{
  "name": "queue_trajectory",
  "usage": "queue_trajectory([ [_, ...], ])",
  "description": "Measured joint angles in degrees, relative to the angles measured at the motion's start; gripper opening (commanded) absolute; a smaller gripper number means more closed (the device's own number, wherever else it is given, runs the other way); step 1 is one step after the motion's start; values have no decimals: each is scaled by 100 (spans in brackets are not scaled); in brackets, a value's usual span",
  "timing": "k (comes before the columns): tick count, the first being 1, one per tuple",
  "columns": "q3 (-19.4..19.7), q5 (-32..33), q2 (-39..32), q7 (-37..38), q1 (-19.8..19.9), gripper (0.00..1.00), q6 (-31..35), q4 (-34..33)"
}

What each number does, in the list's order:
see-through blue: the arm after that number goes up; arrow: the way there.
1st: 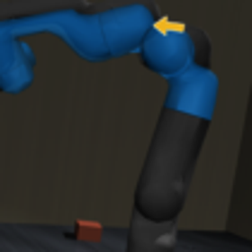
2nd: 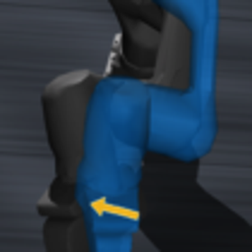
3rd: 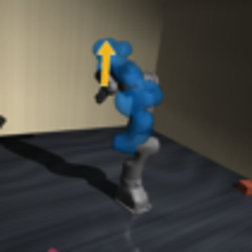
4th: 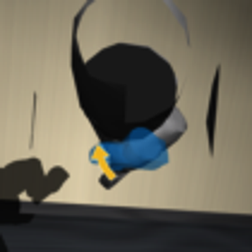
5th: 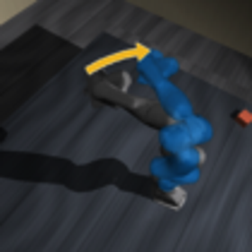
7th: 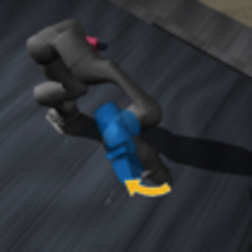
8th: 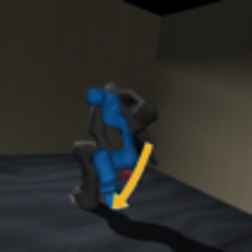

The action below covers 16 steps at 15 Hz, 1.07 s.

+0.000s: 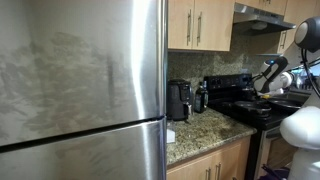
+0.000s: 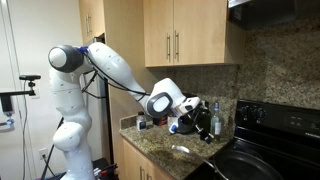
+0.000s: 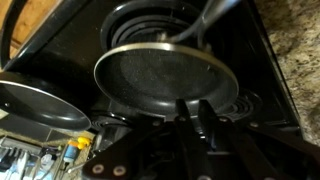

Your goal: Move the black pan to the top left plate on the stove

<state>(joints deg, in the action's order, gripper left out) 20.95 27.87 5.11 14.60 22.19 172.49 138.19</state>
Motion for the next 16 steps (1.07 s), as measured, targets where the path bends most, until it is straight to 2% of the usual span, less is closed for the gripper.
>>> queue_trajectory([
  [3, -2, 366, -142, 326, 72, 7, 500, 57],
  [10, -1, 368, -172, 326, 91, 7, 550, 57],
  [11, -1, 369, -172, 326, 91, 32, 550, 57],
  [12, -1, 369, -172, 326, 91, 34, 551, 57],
  [14, -1, 184, -167, 223, 33, 49, 456, 73],
  [16, -50, -731, -165, -390, -211, 65, -46, 149],
])
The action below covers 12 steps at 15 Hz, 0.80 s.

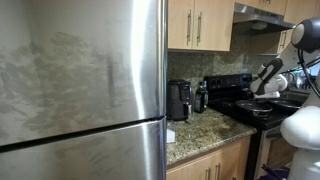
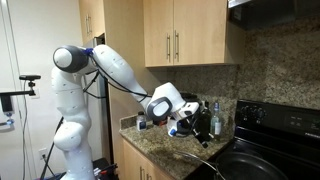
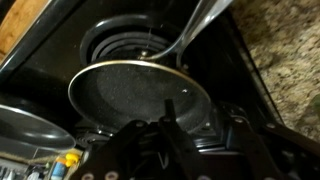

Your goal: Move the black pan to the top left plate on the stove

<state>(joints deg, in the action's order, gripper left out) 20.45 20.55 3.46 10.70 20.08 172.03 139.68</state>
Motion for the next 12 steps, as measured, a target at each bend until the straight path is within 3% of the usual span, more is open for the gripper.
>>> queue_trajectory([
  [3, 0, -1469, 1, -959, -451, 88, -1107, -42],
  [4, -10, -1626, -1, -1056, -475, 72, -1468, -104],
  [5, -20, -1633, 0, -1053, -469, 79, -1536, -129],
  [6, -23, -1632, 0, -1050, -465, 100, -1517, -129],
  [12, -18, -1331, -50, -662, -326, 100, -1545, -175],
])
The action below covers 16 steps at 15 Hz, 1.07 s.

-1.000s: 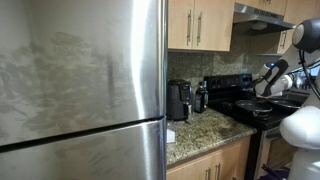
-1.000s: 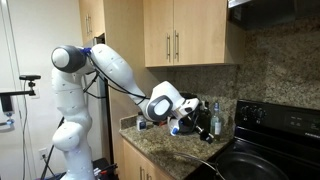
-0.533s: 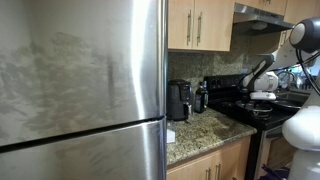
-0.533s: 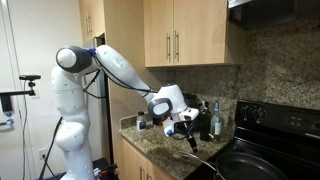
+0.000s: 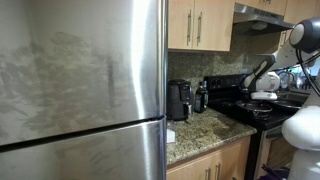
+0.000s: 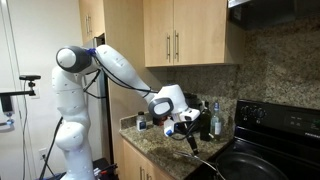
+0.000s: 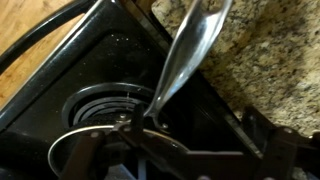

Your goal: Move the black pan to the top left plate on the stove

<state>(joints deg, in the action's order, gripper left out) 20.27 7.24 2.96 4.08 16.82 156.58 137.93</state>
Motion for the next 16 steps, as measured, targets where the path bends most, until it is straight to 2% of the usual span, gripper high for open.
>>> queue_trajectory([
  [3, 106, 462, -113, 585, 288, 100, -208, -150],
  [6, 175, 452, -168, 708, 389, 100, -480, -233],
  [8, 160, 381, -171, 703, 375, 100, -469, -228],
  [12, -46, -292, -211, 697, 198, 100, -379, -135],
  [16, -123, -135, -372, 992, 127, 100, -363, -122],
])
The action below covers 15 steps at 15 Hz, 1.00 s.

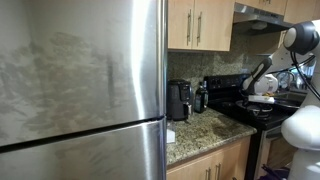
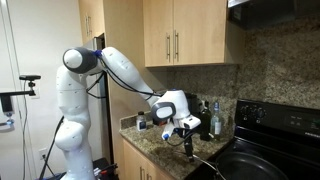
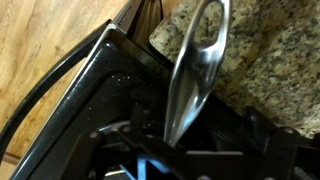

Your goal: Move the black pan to the top left plate on the stove

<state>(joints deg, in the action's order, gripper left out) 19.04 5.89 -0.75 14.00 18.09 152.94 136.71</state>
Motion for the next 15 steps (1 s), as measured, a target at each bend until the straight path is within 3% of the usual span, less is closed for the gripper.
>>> queue_trajectory([
  [1, 0, 0, 14, -1, 1, 75, 0, -5],
  [3, 0, -23, 27, -1, 0, 65, -3, -6],
  [10, -8, -323, -25, 33, -18, 7, -56, 15],
  [12, 20, -322, -67, 113, -7, 0, -55, 14],
  [15, 86, -275, -98, 260, 19, 4, 11, 10],
])
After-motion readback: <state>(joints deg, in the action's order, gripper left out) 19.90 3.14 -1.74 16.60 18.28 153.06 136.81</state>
